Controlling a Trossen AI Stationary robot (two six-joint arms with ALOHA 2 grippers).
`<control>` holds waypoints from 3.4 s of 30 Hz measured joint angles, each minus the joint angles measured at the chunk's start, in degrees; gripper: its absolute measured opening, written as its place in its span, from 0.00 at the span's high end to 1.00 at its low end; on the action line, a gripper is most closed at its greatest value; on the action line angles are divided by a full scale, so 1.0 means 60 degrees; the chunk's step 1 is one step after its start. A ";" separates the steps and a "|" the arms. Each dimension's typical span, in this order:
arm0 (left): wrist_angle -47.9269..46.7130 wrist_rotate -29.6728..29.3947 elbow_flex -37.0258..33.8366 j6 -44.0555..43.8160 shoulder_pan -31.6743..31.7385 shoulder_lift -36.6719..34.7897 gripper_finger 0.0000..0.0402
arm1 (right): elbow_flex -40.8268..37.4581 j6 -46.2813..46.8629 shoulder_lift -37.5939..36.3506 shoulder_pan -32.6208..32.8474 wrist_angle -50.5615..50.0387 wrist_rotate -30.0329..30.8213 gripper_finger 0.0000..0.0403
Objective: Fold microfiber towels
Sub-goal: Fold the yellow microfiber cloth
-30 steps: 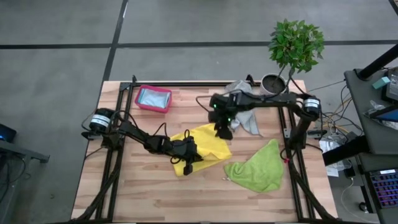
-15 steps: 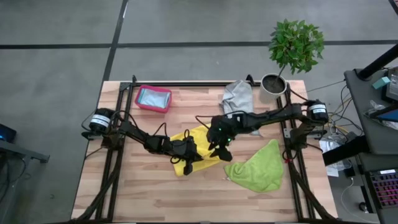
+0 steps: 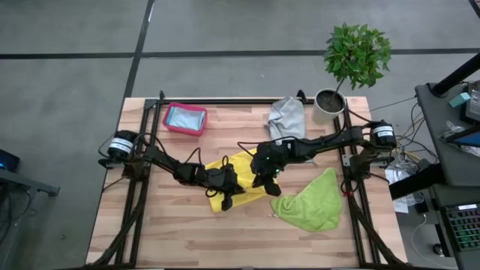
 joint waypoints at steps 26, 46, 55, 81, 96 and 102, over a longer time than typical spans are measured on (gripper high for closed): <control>-0.4731 -0.0472 0.0007 0.0027 0.0317 -0.2582 0.64 | -0.0004 -0.1838 -0.1532 -0.0001 -0.2448 0.1474 0.98; -0.8179 -0.1473 -0.0789 0.0032 0.0339 -0.3446 0.64 | -0.0004 -0.2099 -0.1698 -0.0001 -0.3408 0.1533 0.98; -0.8858 -0.0901 -0.0780 0.0050 0.0335 -0.3610 0.69 | -0.0004 -0.2107 -0.1698 -0.0001 -0.3471 0.1529 0.98; -0.9406 -0.0695 -0.0761 0.0251 0.0657 -0.5414 1.00 | -0.0004 -0.2486 -0.1689 -0.1256 -0.3107 0.3125 0.98; -1.0242 -0.1120 -0.0765 -0.0511 0.1078 -0.5275 1.00 | -0.0007 -0.3257 -0.0798 -0.1820 -0.2295 0.3524 0.98; -1.0193 -0.1180 -0.0765 -0.0518 0.1086 -0.5036 1.00 | -0.0004 -0.3318 -0.0605 -0.1984 -0.2280 0.3557 0.98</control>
